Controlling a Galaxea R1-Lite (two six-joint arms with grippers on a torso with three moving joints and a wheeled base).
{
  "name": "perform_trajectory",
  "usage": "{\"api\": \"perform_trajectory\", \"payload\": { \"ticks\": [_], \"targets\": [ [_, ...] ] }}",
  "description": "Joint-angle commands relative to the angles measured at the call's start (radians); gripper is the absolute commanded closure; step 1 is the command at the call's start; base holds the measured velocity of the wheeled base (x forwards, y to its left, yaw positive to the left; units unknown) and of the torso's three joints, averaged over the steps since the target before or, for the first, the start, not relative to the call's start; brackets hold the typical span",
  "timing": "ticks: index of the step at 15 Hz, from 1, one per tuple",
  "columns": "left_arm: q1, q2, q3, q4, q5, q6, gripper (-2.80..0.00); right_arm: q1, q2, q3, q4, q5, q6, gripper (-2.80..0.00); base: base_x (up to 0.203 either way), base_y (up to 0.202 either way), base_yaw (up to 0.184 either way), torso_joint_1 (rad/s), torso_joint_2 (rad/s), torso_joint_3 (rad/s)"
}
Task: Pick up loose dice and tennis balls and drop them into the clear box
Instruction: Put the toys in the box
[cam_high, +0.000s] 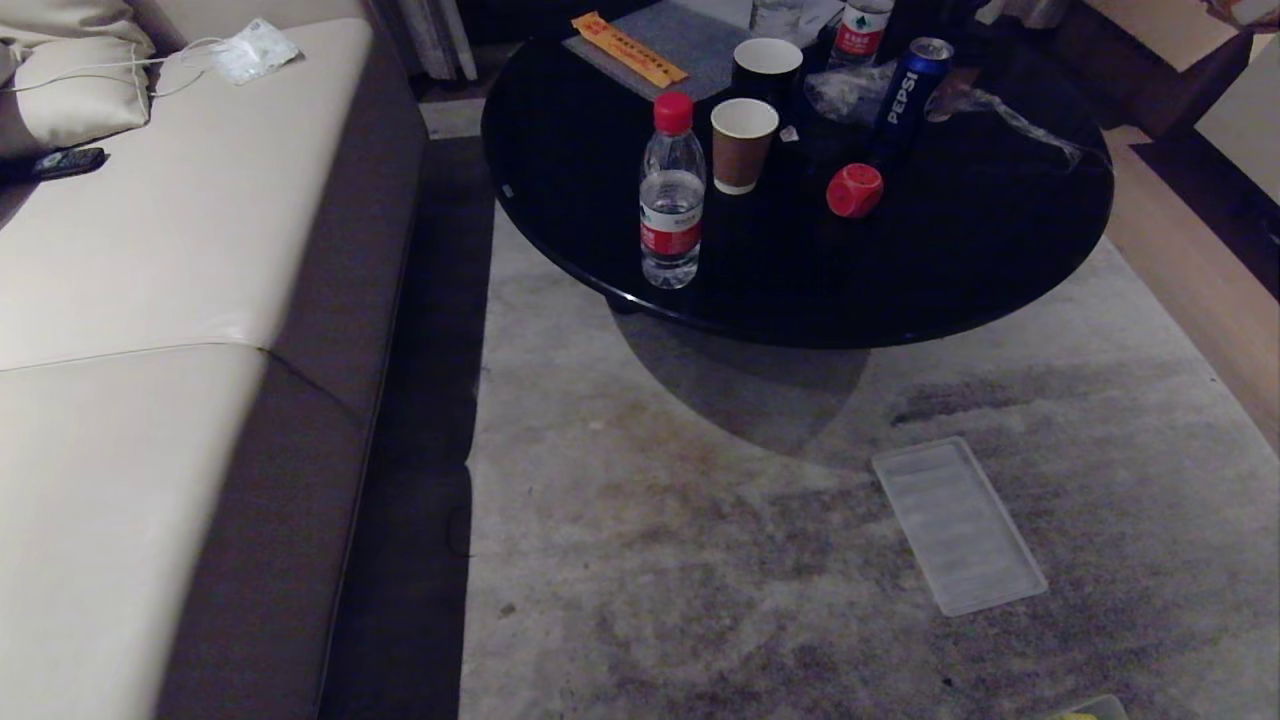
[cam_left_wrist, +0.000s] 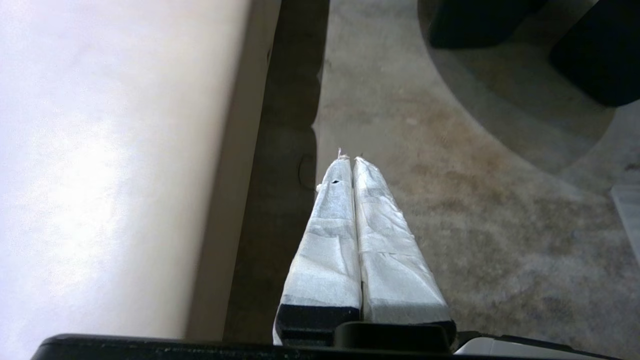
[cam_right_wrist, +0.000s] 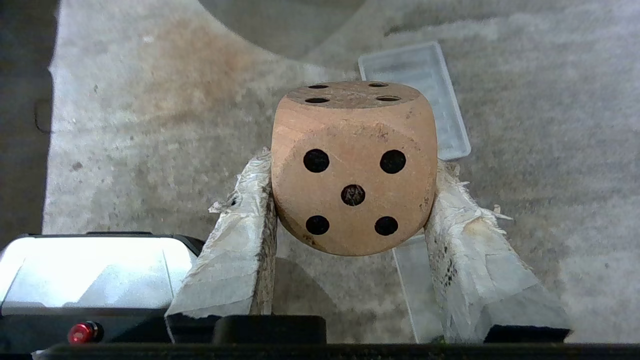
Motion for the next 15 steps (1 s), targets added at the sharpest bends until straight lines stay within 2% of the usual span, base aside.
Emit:
{"api": "perform_trajectory", "payload": {
  "ticks": [1, 15],
  "targets": [
    [0.000, 0.001, 0.000, -0.001, 0.001, -0.001, 0.00, 0.000, 0.002, 0.000, 0.002, 0.000, 0.001, 0.00, 0.000, 0.000, 0.000, 0.004, 0.00, 0.205],
    [0.000, 0.001, 0.000, -0.001, 0.001, -0.001, 0.00, 0.000, 0.002, 0.000, 0.002, 0.000, 0.001, 0.00, 0.000, 0.000, 0.000, 0.002, 0.00, 0.204]
  ]
}}
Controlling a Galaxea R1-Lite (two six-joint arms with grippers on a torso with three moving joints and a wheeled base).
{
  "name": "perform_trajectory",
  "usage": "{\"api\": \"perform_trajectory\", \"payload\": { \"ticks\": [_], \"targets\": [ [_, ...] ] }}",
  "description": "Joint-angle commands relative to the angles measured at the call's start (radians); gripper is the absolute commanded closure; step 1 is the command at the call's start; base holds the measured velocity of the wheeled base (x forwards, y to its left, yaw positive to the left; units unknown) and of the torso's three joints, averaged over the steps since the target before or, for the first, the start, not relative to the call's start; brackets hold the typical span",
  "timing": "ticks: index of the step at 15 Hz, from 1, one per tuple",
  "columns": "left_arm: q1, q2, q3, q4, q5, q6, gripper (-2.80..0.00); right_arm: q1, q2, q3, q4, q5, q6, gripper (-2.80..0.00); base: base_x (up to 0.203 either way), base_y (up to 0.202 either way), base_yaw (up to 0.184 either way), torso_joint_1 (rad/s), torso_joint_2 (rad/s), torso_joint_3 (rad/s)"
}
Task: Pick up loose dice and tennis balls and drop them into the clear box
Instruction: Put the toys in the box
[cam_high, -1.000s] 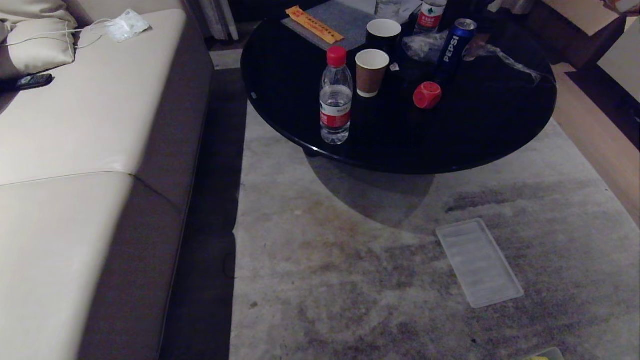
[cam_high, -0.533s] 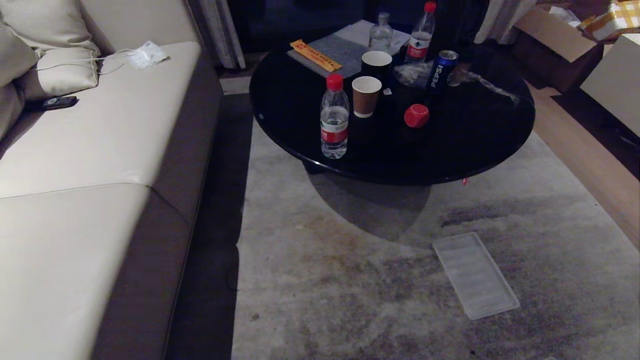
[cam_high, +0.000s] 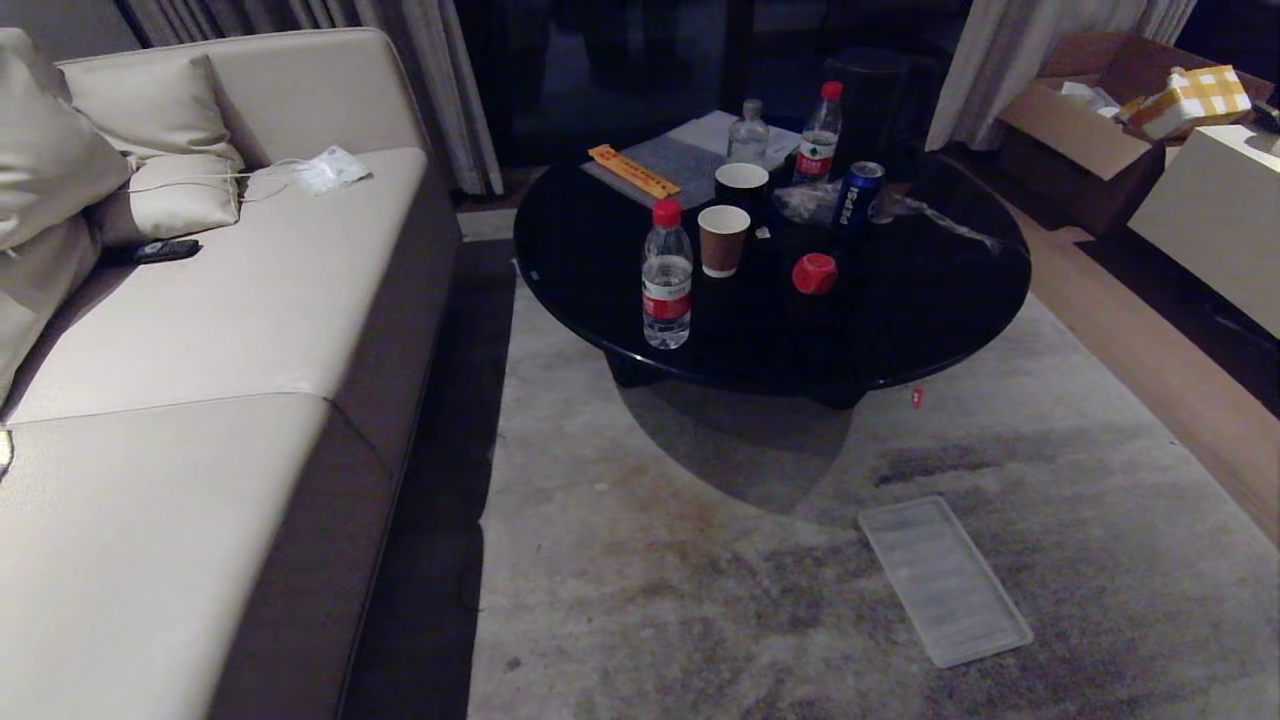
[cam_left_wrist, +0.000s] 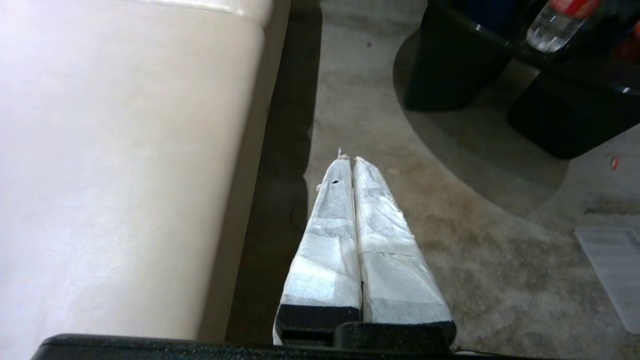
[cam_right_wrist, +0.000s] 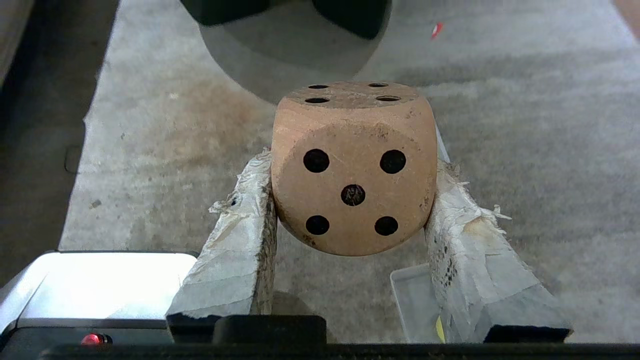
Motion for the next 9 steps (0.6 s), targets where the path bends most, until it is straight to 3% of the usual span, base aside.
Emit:
{"api": "perform_trajectory", "payload": {
  "ticks": [1, 9],
  "targets": [
    [0.000, 0.001, 0.000, 0.000, 0.001, -0.001, 0.00, 0.000, 0.002, 0.000, 0.002, 0.001, 0.001, 0.00, 0.000, 0.000, 0.000, 0.005, 0.00, 0.205],
    [0.000, 0.001, 0.000, 0.000, 0.001, -0.001, 0.00, 0.000, 0.002, 0.000, 0.002, 0.001, 0.001, 0.00, 0.000, 0.000, 0.000, 0.003, 0.00, 0.203]
  ]
}}
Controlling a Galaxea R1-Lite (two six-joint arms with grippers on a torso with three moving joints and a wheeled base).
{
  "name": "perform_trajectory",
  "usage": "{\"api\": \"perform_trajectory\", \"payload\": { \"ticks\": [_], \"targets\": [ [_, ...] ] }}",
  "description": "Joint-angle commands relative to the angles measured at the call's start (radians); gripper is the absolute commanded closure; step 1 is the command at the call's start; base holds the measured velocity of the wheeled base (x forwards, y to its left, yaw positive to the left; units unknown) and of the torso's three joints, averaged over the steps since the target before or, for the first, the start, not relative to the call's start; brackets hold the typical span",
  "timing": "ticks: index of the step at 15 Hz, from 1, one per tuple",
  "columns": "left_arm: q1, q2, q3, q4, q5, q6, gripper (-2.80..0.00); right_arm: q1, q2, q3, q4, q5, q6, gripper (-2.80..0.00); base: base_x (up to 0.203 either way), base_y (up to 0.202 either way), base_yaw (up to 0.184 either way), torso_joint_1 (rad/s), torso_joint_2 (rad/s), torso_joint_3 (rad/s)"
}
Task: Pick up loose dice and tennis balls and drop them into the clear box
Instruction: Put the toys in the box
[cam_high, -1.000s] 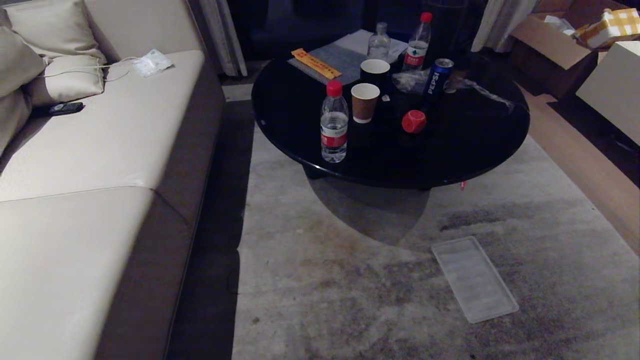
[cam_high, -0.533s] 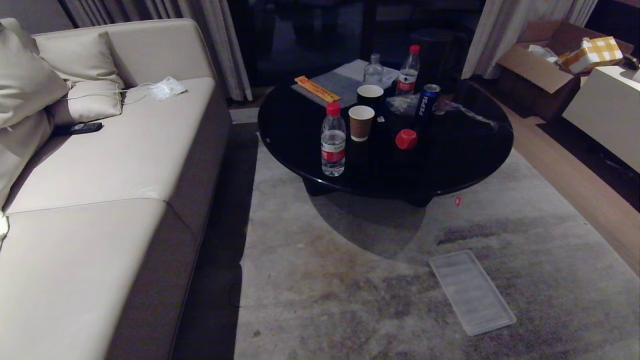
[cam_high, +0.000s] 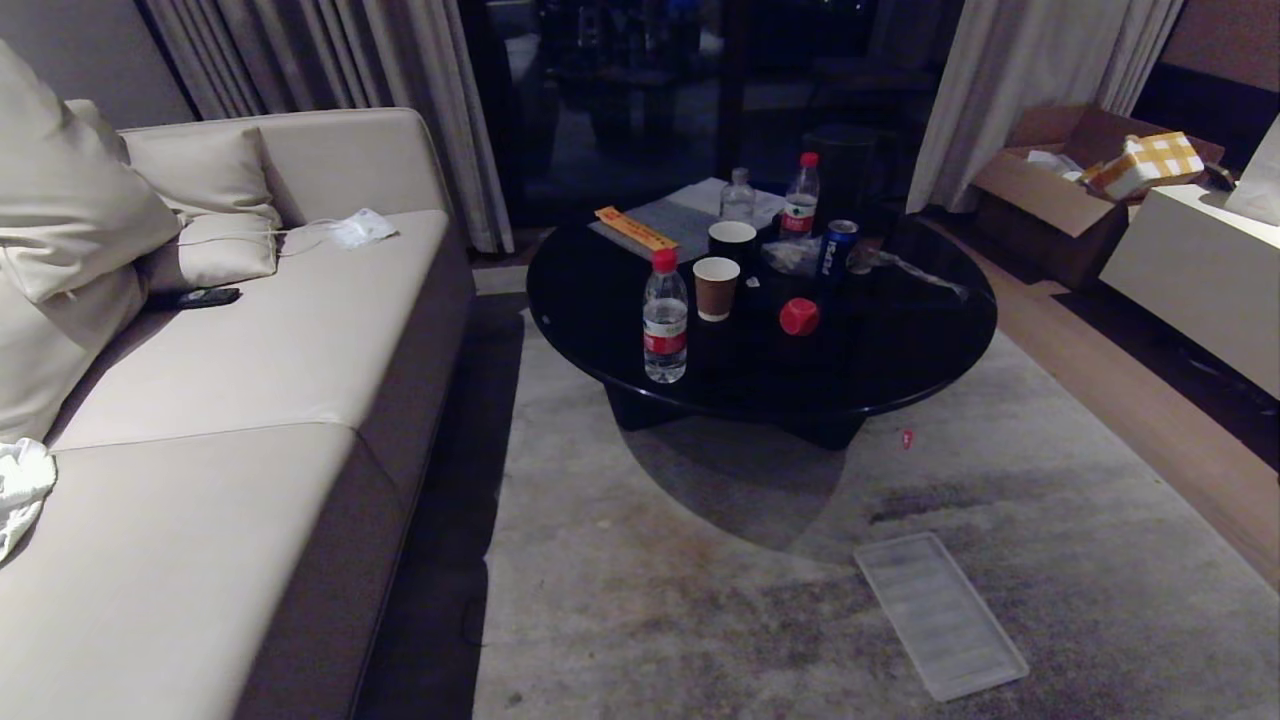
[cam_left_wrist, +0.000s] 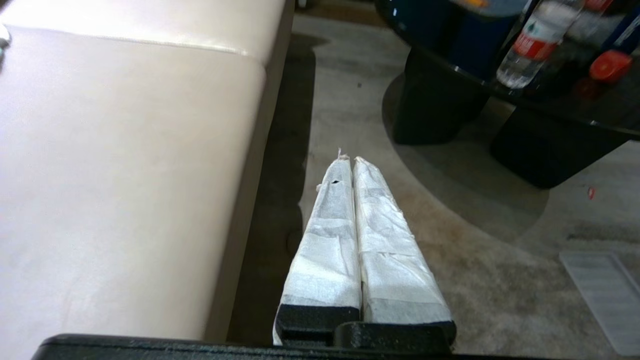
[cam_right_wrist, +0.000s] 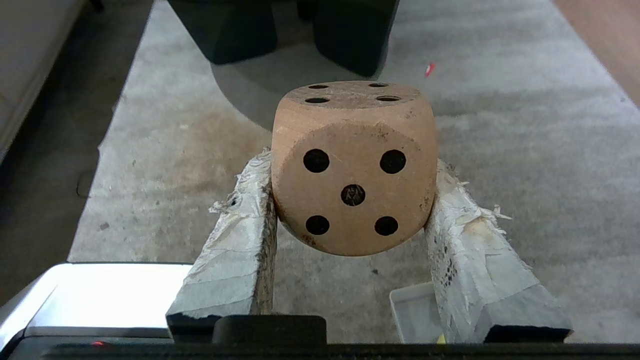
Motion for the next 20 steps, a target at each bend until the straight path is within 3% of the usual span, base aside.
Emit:
{"api": "perform_trajectory", "payload": {
  "ticks": [1, 12, 20],
  "targets": [
    [0.000, 0.001, 0.000, -0.001, 0.000, -0.001, 0.00, 0.000, 0.002, 0.000, 0.002, 0.001, 0.000, 0.00, 0.000, 0.000, 0.000, 0.001, 0.00, 0.210],
    [0.000, 0.001, 0.000, -0.001, 0.000, -0.001, 0.00, 0.000, 0.002, 0.000, 0.002, 0.001, -0.001, 0.00, 0.000, 0.000, 0.000, 0.002, 0.00, 0.200],
    [0.000, 0.000, 0.000, -0.001, 0.000, 0.002, 0.00, 0.000, 0.002, 0.000, 0.002, 0.001, -0.002, 0.00, 0.000, 0.000, 0.000, 0.002, 0.00, 0.023]
  ]
}}
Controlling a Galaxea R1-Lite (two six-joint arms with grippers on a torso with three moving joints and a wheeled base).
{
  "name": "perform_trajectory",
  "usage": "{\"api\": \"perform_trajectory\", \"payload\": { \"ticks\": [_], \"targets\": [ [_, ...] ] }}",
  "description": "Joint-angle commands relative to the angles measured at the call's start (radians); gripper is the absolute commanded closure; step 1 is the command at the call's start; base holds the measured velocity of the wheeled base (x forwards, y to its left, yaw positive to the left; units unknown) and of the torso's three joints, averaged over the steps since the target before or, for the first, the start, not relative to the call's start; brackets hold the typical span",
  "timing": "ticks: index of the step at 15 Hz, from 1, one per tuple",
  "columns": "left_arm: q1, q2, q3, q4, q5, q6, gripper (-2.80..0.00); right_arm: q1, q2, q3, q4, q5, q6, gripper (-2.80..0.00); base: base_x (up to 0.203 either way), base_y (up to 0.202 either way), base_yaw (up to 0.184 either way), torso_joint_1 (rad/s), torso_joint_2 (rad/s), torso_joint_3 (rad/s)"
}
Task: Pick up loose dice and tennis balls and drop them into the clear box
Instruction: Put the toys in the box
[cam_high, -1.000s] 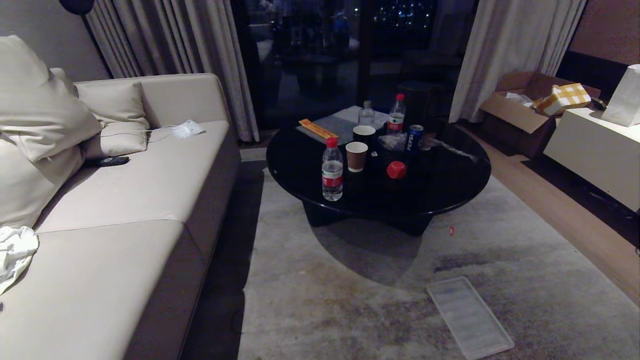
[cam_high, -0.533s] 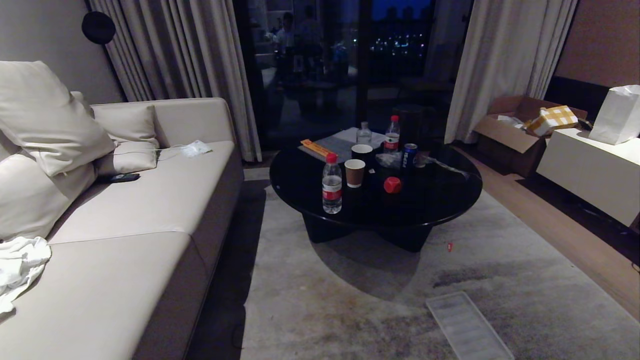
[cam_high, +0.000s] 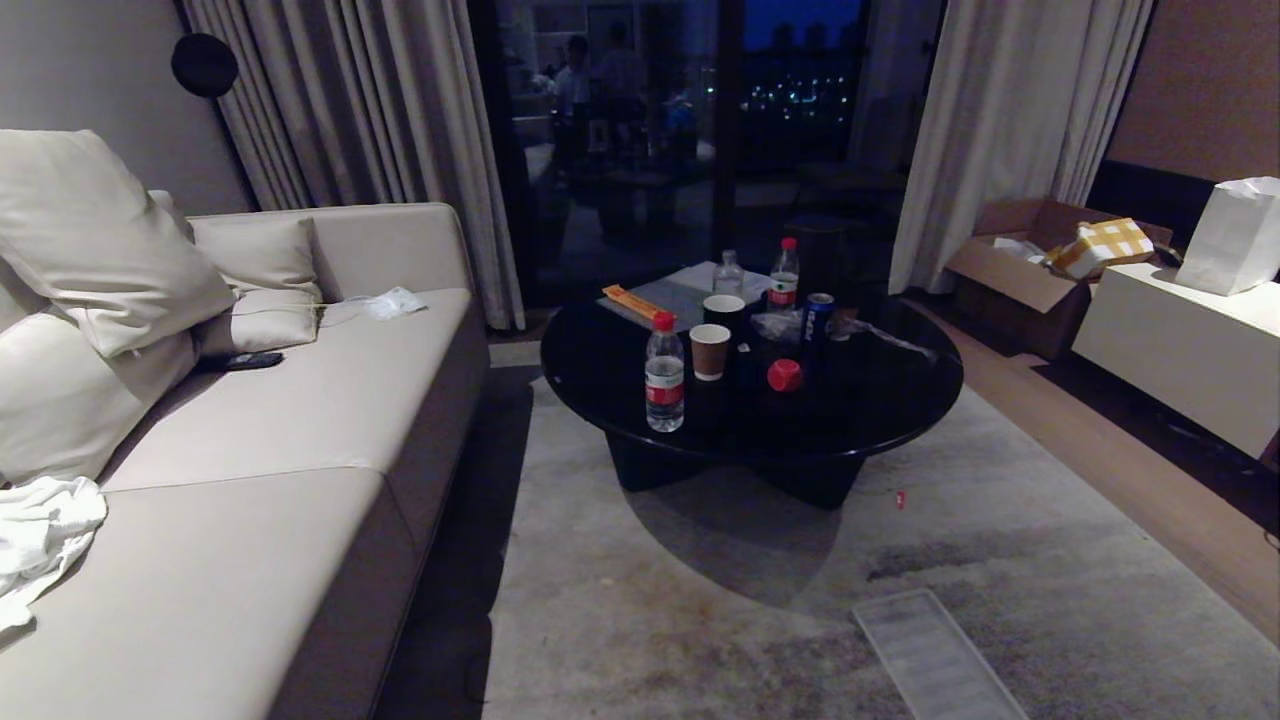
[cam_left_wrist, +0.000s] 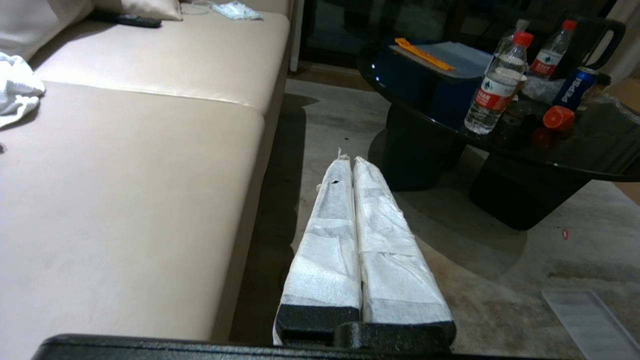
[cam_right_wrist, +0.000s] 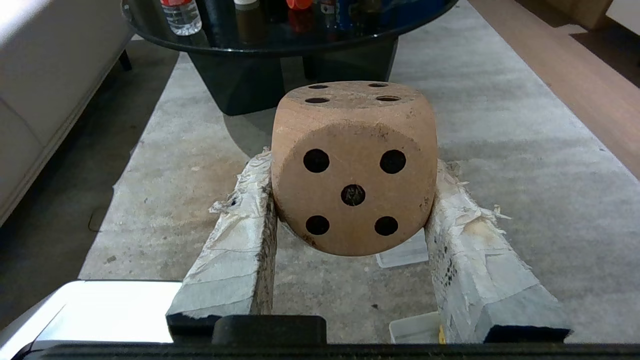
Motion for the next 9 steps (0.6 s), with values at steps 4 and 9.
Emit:
{"api": "perform_trajectory", "payload": {
  "ticks": [4, 9],
  "targets": [
    [0.000, 0.001, 0.000, -0.001, 0.001, -0.001, 0.00, 0.000, 0.001, 0.000, 0.002, 0.000, 0.009, 0.00, 0.001, 0.002, -0.060, 0.000, 0.00, 0.002],
    [0.000, 0.001, 0.000, -0.001, 0.001, -0.001, 0.00, 0.000, 0.001, 0.000, 0.002, -0.001, 0.011, 0.00, 0.000, 0.011, -0.162, 0.003, 0.00, 0.002]
  ]
}}
